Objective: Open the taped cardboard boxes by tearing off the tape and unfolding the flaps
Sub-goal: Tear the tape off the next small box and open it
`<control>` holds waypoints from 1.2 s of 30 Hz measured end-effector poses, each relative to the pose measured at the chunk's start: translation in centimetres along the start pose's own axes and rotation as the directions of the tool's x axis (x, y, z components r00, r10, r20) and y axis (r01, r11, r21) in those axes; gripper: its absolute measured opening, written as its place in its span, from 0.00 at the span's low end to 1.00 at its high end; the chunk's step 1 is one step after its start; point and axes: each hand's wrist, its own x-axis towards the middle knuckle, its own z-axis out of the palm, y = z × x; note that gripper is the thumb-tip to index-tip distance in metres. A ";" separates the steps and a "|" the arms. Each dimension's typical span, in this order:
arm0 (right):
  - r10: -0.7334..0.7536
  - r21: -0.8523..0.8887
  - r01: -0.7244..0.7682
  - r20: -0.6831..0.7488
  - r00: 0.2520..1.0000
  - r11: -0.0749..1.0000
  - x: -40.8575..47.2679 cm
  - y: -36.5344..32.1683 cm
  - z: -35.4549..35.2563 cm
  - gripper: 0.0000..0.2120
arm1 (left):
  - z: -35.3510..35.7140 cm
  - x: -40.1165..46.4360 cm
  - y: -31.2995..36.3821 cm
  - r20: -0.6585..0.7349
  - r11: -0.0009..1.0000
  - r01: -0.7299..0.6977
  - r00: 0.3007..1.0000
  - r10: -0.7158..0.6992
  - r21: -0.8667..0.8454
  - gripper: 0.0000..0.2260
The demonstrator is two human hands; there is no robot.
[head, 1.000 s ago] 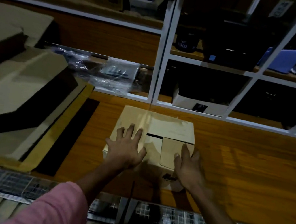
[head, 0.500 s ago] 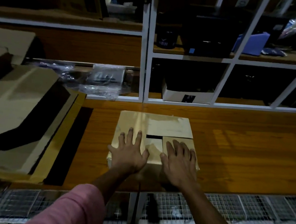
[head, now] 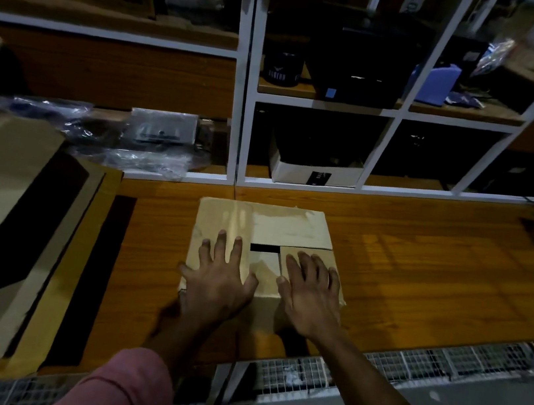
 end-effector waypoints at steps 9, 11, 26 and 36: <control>0.025 0.029 -0.024 -0.009 1.000 0.999 2.6 0.1 -0.1 0.36 | -0.7 2.7 -0.1 0.019 0.997 -0.047 0.999 0.048 -0.056 0.38; 0.037 0.022 -0.037 -0.005 0.999 0.999 3.1 0.1 -0.1 0.36 | -0.7 3.2 -0.1 -0.001 0.997 -0.057 0.998 0.057 -0.056 0.38; 0.074 0.036 -0.073 -0.003 0.997 0.997 4.5 -0.7 -1.0 0.27 | -1.2 3.4 0.3 0.049 0.999 -0.020 0.999 0.022 -0.036 0.37; -0.093 0.073 0.089 0.060 0.994 0.993 8.2 -4.1 -0.6 0.31 | -5.7 3.3 -0.7 -0.008 0.967 -0.049 0.999 0.048 -0.252 0.27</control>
